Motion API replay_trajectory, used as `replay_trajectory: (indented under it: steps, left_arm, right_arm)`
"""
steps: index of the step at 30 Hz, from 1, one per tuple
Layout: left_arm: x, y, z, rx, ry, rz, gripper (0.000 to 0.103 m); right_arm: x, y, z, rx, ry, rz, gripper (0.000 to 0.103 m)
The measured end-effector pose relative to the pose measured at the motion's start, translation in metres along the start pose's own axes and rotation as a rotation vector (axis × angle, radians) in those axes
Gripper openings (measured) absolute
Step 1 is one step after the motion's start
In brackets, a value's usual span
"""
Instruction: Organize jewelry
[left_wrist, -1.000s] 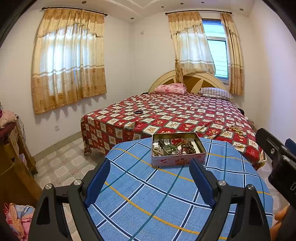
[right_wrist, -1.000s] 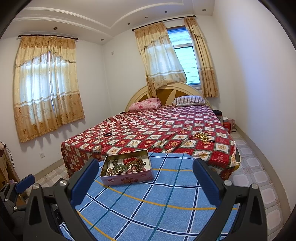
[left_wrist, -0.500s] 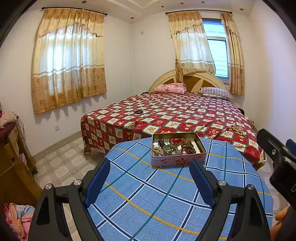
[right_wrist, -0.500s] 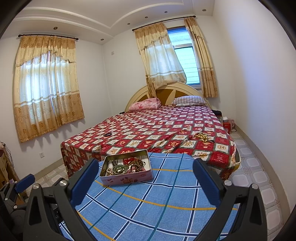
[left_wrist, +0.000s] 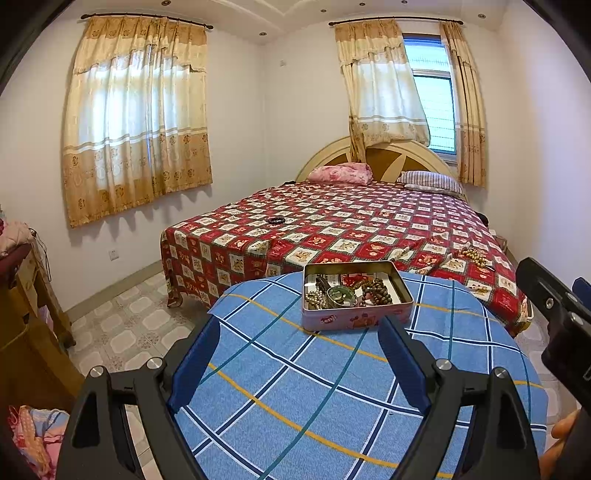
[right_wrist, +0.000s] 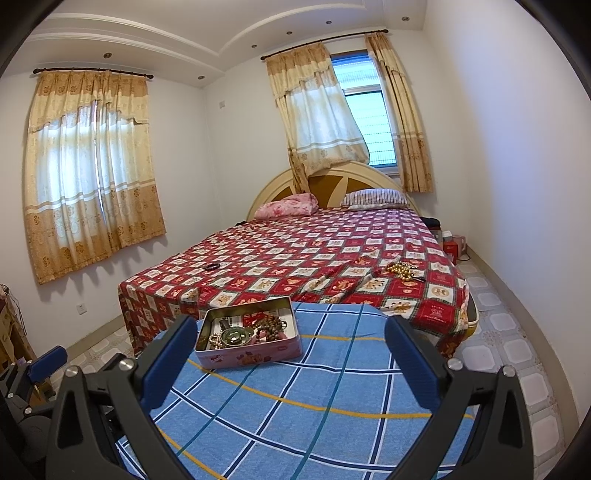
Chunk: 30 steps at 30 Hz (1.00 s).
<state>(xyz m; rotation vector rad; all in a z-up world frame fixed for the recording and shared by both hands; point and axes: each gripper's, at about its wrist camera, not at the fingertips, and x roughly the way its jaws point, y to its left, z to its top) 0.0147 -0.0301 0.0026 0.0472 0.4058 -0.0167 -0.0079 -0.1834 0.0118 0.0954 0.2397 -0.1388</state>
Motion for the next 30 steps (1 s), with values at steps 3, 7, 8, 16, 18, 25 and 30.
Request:
replay_trajectory:
  steps: [3, 7, 8, 16, 18, 25, 30]
  left_arm:
    - [0.003, 0.000, 0.000, -0.001, 0.005, -0.001, 0.088]
    - [0.007, 0.001, 0.000, -0.002, 0.013, -0.001, 0.088]
    - [0.008, 0.001, -0.001, -0.001, 0.015, 0.001, 0.088]
    - [0.021, -0.002, 0.002, 0.016, 0.029, 0.042, 0.088]
    - [0.025, -0.001, 0.004, 0.010, 0.031, 0.044, 0.088]
    - [0.040, -0.001, 0.007, -0.002, 0.051, -0.001, 0.087]
    - [0.055, -0.005, 0.005, 0.010, 0.086, -0.005, 0.088]
  right_arm:
    - [0.001, -0.001, -0.001, 0.000, 0.002, -0.002, 0.103]
    - [0.002, -0.002, -0.001, 0.000, 0.004, -0.004, 0.103]
    - [0.003, -0.002, -0.002, 0.000, 0.005, -0.005, 0.103]
    - [0.011, -0.002, -0.006, -0.002, 0.020, -0.011, 0.103]
    - [0.013, -0.002, -0.007, -0.002, 0.028, -0.014, 0.103]
    - [0.025, -0.006, -0.008, -0.004, 0.048, -0.031, 0.103]
    - [0.041, -0.012, -0.010, 0.003, 0.093, -0.056, 0.103]
